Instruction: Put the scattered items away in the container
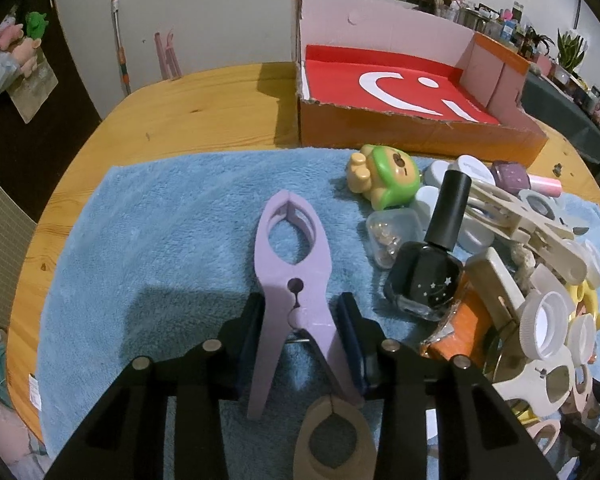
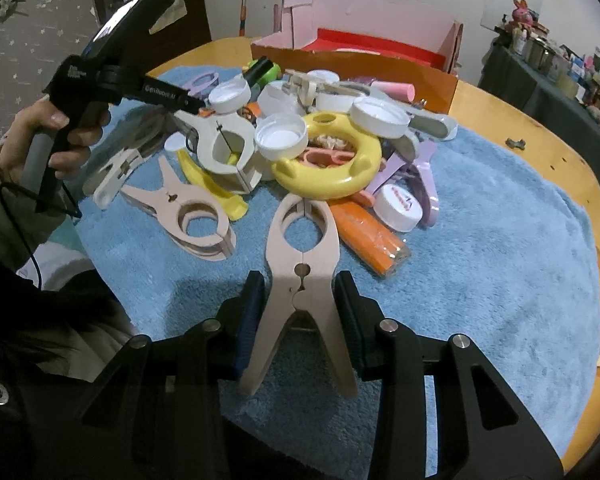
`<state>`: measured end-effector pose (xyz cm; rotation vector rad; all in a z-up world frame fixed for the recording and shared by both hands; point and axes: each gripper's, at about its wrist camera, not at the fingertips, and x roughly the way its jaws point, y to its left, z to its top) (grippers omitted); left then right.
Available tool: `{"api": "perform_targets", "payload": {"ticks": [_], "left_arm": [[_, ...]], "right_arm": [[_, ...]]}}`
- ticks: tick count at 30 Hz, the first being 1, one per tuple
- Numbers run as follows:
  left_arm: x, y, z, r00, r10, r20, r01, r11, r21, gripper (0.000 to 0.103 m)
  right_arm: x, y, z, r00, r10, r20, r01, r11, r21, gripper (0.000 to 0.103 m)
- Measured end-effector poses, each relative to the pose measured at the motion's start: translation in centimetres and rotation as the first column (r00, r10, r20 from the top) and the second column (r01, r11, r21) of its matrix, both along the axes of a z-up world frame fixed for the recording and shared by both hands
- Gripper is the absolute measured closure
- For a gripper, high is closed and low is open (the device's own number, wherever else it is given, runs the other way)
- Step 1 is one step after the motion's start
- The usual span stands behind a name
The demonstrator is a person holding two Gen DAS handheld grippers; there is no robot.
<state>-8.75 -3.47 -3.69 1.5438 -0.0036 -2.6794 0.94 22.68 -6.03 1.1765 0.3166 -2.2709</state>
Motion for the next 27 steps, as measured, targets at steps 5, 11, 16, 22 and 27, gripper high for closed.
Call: {"api": "perform_targets", "payload": {"ticks": [5,11,16,22,27], "left_arm": [[0.0,-0.3,0.5,1.0,0.003,-0.013,-0.003,1.0,0.017,0.064],[-0.1,-0.5,1.0,1.0,0.0,-0.023,0.0,1.0,0.021,0.064],[-0.3,-0.6,1.1,1.0,0.01,-0.029,-0.009,0.999,0.031,0.064],[-0.5,-0.6,0.9,1.0,0.003,-0.02,-0.002,1.0,0.03,0.064],[-0.7,-1.0,0.0,1.0,0.014,0.011,-0.014,0.999,0.035,0.064]], "right_arm": [[-0.3,0.1,0.2,1.0,-0.003,-0.004,0.003,1.0,-0.007,0.068],[-0.6,0.2,0.2,1.0,-0.003,0.002,0.003,1.0,-0.017,0.068],[-0.7,0.2,0.3,1.0,-0.004,-0.011,0.004,1.0,-0.021,0.068],[-0.7,0.1,0.3,1.0,-0.001,-0.002,0.001,1.0,-0.013,0.068],[-0.5,0.1,0.0,1.0,-0.001,0.004,0.001,1.0,-0.006,0.068]]}}
